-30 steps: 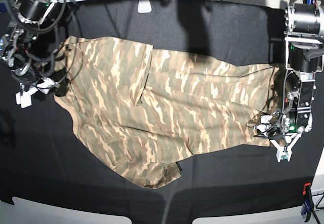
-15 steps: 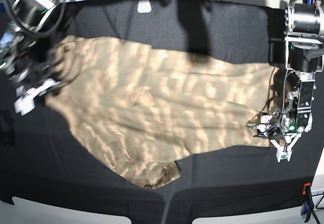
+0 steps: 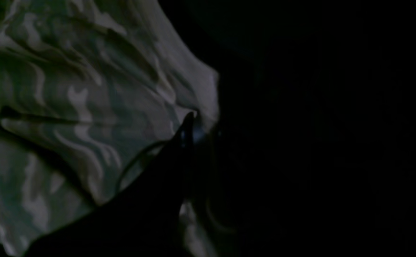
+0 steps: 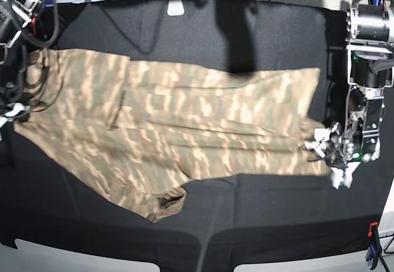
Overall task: Layout the t-shirt on the table in an organized manner, then fold the t-shirt properly
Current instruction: 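Tug the shirt edge with the left gripper to straighten the body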
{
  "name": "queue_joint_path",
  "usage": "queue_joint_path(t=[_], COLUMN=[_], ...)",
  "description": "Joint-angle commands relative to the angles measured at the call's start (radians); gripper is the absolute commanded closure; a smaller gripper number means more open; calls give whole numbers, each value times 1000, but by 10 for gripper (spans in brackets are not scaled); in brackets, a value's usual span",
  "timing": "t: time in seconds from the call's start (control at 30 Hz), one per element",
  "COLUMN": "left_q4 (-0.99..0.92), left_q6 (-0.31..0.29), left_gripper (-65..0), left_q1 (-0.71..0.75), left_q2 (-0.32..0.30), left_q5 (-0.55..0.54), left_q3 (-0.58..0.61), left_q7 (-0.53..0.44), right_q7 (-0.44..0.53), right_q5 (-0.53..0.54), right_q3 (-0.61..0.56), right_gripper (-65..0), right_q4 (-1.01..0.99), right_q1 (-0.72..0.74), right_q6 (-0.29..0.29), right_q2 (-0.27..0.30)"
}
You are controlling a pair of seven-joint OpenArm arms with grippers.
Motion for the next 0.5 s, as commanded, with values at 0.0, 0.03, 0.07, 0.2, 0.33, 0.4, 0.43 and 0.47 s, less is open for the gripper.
queue_joint_path(t=[0.0,0.03,0.07,0.2,0.33,0.4,0.43,0.47], left_q4=[16,16,16,16,17,22,27,34], left_q6=[-30,-64,-89,-131,-248,-320,-346,-357], left_gripper=[-331,-331,-331,-331,-331,-331,-330,-330], left_q1=[-27,-27,-27,-28,-25,-21,-17,-13], left_q2=[-8,-8,-9,-9,-9,-8,-8,-8], left_q5=[-39,-71,-93,-98,-144,-166,-169,-168], left_q3=[-5,-5,-5,-5,-5,-5,-5,-5], left_q7=[-10,-25,-53,-172,-179,-190,-196,-197], right_q7=[-13,-40,-63,-84,-79,-73,-73,-79], right_q5=[36,59,79,98,168,241,281,313], right_q3=[6,6,6,6,10,21,30,40], right_gripper=[0,-42,-130,-308,-307,-307,-307,-306], right_q4=[18,18,18,18,18,21,26,29], right_q1=[17,17,17,17,17,17,17,17], right_q6=[5,5,5,5,5,5,5,5], right_q2=[28,29,28,29,29,29,28,28])
